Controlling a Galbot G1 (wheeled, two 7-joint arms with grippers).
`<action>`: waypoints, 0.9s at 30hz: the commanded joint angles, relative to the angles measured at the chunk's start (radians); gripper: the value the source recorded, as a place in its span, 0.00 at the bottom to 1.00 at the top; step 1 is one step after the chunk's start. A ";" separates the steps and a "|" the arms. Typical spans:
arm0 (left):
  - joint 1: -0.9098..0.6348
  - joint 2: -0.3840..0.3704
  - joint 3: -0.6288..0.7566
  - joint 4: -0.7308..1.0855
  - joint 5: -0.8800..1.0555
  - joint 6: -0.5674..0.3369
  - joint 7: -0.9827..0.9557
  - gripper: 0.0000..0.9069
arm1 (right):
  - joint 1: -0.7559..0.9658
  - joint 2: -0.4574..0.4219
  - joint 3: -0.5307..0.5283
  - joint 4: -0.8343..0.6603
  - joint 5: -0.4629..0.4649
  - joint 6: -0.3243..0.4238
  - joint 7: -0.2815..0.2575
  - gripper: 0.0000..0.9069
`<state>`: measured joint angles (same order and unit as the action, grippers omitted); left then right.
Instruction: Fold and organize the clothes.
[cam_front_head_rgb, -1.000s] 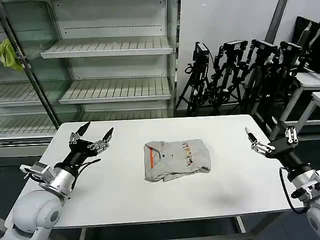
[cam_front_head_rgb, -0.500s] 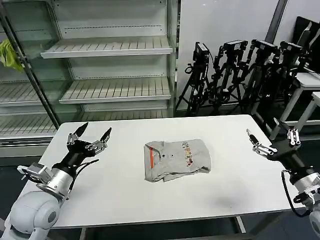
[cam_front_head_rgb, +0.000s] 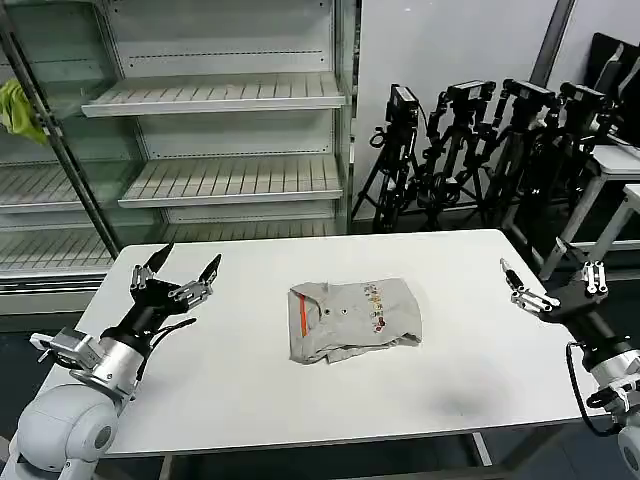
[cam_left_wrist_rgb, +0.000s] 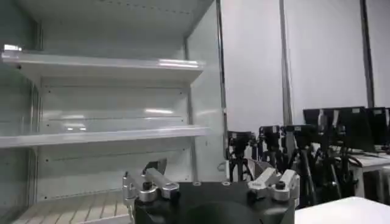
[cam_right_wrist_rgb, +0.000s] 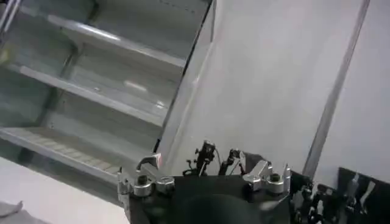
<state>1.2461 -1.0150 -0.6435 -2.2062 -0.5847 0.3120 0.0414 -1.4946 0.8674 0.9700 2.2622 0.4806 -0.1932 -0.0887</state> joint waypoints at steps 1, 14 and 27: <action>0.006 -0.007 0.000 -0.002 0.017 -0.004 0.002 1.00 | -0.001 0.003 -0.004 0.003 -0.010 0.002 0.025 1.00; 0.020 -0.027 0.001 -0.020 0.021 -0.002 0.000 1.00 | -0.009 0.014 0.001 0.015 -0.009 0.001 0.018 1.00; 0.042 -0.052 0.001 -0.026 0.042 -0.002 0.001 1.00 | -0.001 0.020 -0.012 0.006 -0.011 -0.001 0.026 1.00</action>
<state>1.2816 -1.0595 -0.6436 -2.2293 -0.5484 0.3091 0.0423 -1.4975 0.8858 0.9623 2.2719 0.4697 -0.1934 -0.0659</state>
